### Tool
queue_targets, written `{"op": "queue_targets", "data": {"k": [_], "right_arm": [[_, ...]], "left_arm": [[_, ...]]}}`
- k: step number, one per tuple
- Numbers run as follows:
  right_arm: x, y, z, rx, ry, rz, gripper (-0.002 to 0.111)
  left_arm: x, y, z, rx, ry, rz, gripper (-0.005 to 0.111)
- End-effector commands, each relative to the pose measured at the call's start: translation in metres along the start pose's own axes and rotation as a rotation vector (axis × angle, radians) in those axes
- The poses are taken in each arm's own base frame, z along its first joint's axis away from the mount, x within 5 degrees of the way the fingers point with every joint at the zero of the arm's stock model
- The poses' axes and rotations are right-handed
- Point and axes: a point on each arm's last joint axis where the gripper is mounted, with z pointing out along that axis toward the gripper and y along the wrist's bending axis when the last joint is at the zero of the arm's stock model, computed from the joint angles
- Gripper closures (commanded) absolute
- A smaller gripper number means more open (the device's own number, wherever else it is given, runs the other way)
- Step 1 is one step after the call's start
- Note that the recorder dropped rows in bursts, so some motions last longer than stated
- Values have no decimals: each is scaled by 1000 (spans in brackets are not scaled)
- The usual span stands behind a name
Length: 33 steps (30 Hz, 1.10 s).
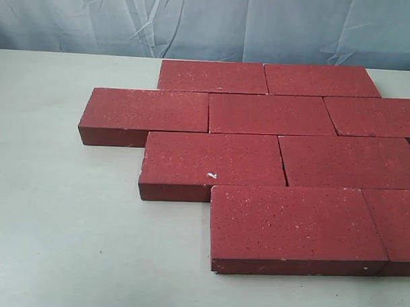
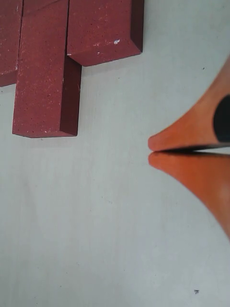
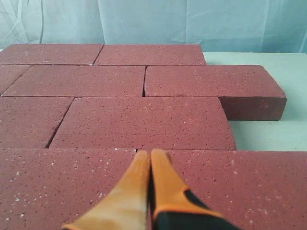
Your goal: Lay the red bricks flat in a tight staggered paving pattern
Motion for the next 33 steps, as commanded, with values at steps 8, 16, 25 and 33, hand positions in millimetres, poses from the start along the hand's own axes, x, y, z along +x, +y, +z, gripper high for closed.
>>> {"op": "queue_targets", "data": {"k": [8, 16, 25, 33], "right_arm": [[0, 0, 0, 1, -18, 5, 109], [0, 0, 0, 1, -18, 5, 109], [0, 0, 0, 1, -18, 5, 109], [0, 0, 0, 1, -18, 5, 109]], "left_arm": [[0, 0, 0, -2, -10, 2, 107], [0, 1, 0, -6, -9, 5, 107], [0, 1, 0, -6, -9, 5, 107], [1, 1, 0, -9, -8, 15, 107]]}}
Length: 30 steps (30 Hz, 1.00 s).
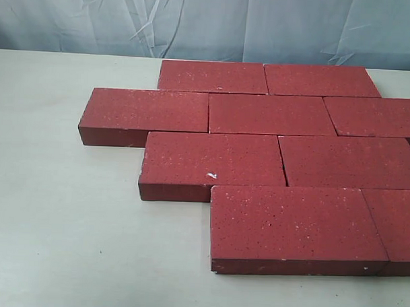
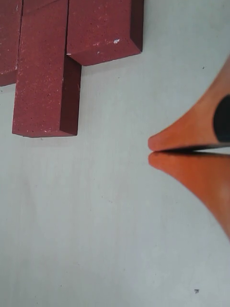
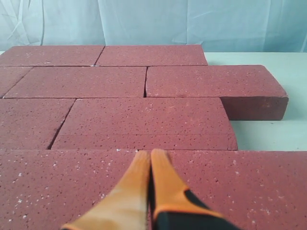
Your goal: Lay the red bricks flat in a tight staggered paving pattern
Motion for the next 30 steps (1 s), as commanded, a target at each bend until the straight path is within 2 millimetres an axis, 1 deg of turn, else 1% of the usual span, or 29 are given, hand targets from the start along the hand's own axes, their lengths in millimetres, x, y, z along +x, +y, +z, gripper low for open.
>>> {"op": "queue_targets", "data": {"k": [1, 5, 9, 10, 13, 18, 26, 29, 30], "right_arm": [[0, 0, 0, 5, -16, -5, 109], [0, 0, 0, 5, -16, -5, 109], [0, 0, 0, 5, -16, -5, 109], [0, 0, 0, 5, -16, -5, 109], [0, 0, 0, 5, -16, -5, 109], [0, 0, 0, 5, -16, -5, 109], [0, 0, 0, 5, -16, -5, 109], [0, 0, 0, 5, -16, -5, 109], [0, 0, 0, 5, -16, -5, 109]], "left_arm": [[0, 2, 0, -19, -11, 21, 107], [-2, 4, -4, -53, -63, 58, 107], [-9, 3, -17, -55, -230, 66, 107], [-10, 2, -23, -54, -316, 71, 107], [-4, 3, -27, -56, -421, 74, 107], [22, 8, -15, -63, -498, 75, 107], [80, 21, 22, -78, -623, 79, 107], [94, 23, 36, -60, -592, 88, 107], [94, 22, 36, -55, -591, 90, 107]]}}
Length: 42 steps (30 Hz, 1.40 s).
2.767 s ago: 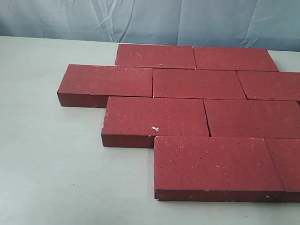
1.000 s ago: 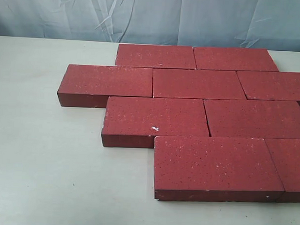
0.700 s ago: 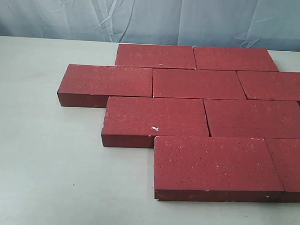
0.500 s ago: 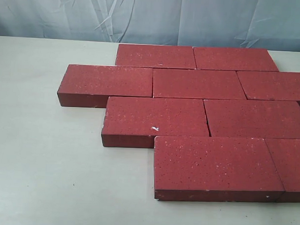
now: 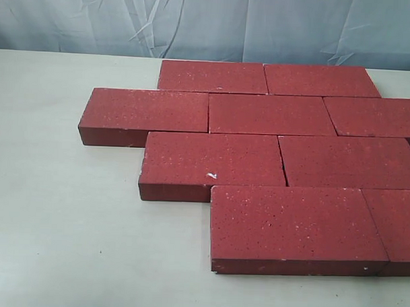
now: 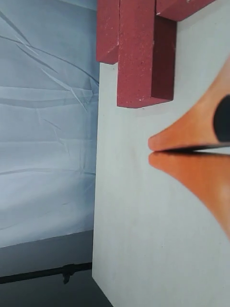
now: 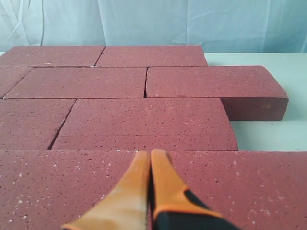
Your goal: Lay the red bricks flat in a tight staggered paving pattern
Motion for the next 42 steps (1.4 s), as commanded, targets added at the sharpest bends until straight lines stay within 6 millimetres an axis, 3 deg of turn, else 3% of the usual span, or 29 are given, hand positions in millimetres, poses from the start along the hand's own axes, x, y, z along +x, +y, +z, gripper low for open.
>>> {"op": "queue_targets", "data": {"k": [1, 42], "right_arm": [[0, 0, 0, 5, -14, -5, 109], [0, 0, 0, 5, -14, -5, 109]], "left_arm": [[9, -1, 2, 24, -6, 12, 107], [13, 1, 2, 5, 46, 32, 107]]}}
